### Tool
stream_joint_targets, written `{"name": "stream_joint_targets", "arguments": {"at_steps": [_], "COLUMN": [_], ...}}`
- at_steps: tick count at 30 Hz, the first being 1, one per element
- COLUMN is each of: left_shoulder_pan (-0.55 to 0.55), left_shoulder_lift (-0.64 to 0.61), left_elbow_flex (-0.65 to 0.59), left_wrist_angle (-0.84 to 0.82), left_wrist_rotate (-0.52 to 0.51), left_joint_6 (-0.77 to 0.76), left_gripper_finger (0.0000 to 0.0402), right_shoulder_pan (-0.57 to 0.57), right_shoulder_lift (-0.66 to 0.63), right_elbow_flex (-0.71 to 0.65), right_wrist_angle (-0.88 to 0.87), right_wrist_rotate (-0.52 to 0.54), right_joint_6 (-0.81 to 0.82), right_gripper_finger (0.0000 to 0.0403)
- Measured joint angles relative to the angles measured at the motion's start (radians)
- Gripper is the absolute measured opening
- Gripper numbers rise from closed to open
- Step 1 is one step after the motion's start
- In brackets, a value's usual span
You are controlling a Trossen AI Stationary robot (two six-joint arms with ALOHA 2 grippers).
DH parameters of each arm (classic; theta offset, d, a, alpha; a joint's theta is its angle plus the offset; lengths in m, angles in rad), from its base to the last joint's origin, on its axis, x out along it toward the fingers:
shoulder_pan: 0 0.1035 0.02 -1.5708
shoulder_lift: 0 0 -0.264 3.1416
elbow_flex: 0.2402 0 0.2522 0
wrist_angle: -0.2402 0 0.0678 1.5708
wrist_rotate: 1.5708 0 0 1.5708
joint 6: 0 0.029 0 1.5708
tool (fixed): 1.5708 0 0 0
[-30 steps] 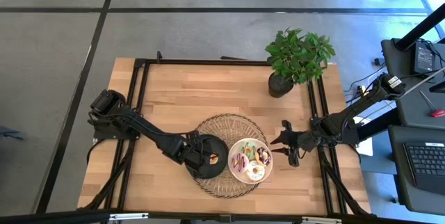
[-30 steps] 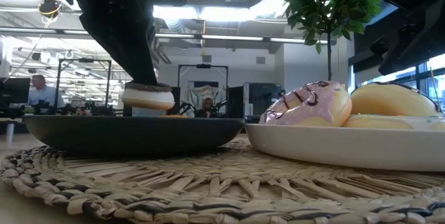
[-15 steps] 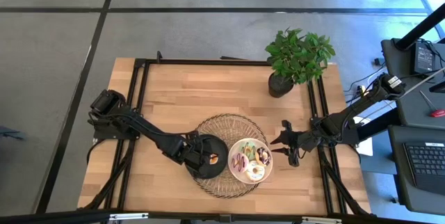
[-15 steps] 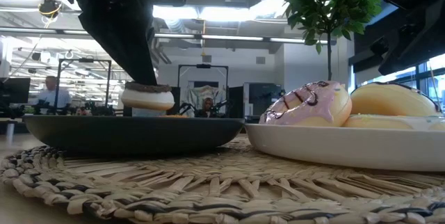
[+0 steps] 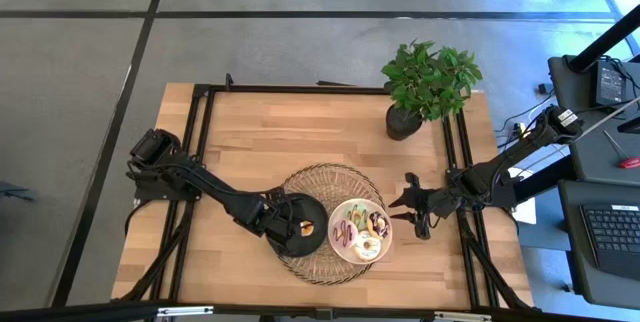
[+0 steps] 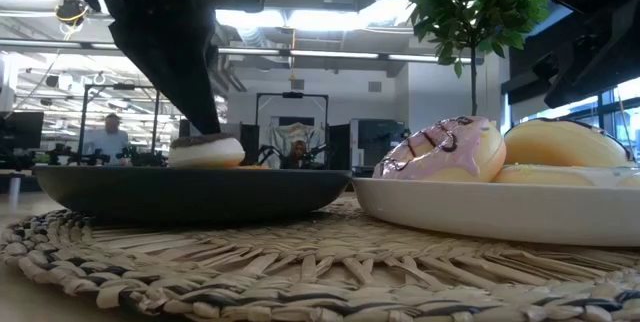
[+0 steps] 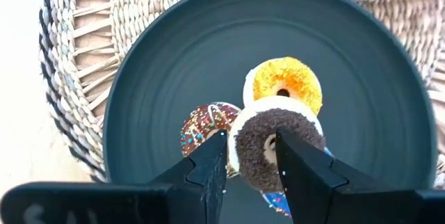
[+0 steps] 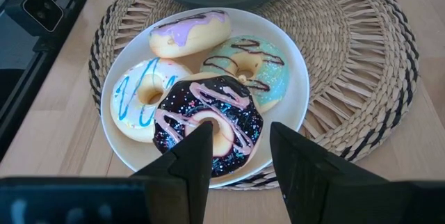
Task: Pick & Place donuts
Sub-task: Put the small dark brown donut into the black plate, then return to Home Position
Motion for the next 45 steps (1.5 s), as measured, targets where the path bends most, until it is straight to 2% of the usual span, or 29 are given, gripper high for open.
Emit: {"name": "stream_joint_targets", "arguments": {"at_steps": [7,11,14,16,19,22,24,26,28,31,34,40,45], "left_shoulder_pan": [0.0,-0.004,-0.027,-0.044,-0.062,-0.073,-0.074,-0.073,-0.071,-0.047,0.001,0.127,0.153], "left_shoulder_lift": [-0.046,-0.155,-0.231,-0.27,-0.306,-0.31,-0.312,-0.313,-0.311,-0.319,-0.373,-0.635,-0.912], "left_elbow_flex": [0.0,0.002,0.002,0.002,0.002,0.002,-0.015,-0.075,-0.165,-0.3,-0.41,-0.607,-0.805], "left_wrist_angle": [-0.037,-0.048,-0.066,-0.071,-0.05,-0.049,-0.016,0.097,0.275,0.576,0.786,0.826,0.936], "left_wrist_rotate": [-0.021,-0.136,-0.304,-0.372,-0.403,-0.422,-0.424,-0.412,-0.377,-0.241,-0.112,-0.048,-0.026], "left_joint_6": [0.042,0.031,0.089,0.093,0.033,0.041,0.019,0.018,0.064,0.144,0.224,0.303,0.411], "left_gripper_finger": [0.0125,0.0122,0.0119,0.0119,0.012,0.012,0.0118,0.0116,0.0116,0.0118,0.012,0.0116,0.0117], "right_shoulder_pan": [0.0,0.0,0.0,0.0,0.0,0.0,0.0,0.0,-0.006,-0.041,-0.087,-0.194,-0.294], "right_shoulder_lift": [0.0,0.0,0.0,0.0,0.0,0.0,0.0,0.0,0.0,0.0,0.0,-0.073,-0.309], "right_elbow_flex": [0.0,0.0,0.0,0.0,0.0,0.0,0.0,0.0,0.0,0.0,-0.001,-0.022,-0.131], "right_wrist_angle": [0.0,0.001,0.001,0.001,0.002,0.046,0.091,0.13,0.17,0.209,0.202,0.195,0.213], "right_wrist_rotate": [0.0,0.0,0.0,0.0,0.0,-0.004,-0.044,-0.098,-0.106,-0.107,-0.15,-0.209,-0.211], "right_joint_6": [0.0,0.0,-0.014,-0.035,-0.056,0.029,0.056,0.018,-0.031,-0.059,-0.083,-0.166,-0.212], "right_gripper_finger": [0.0145,0.0145,0.0145,0.0145,0.0145,0.0145,0.0146,0.0145,0.0146,0.0145,0.0145,0.0145,0.0145]}}
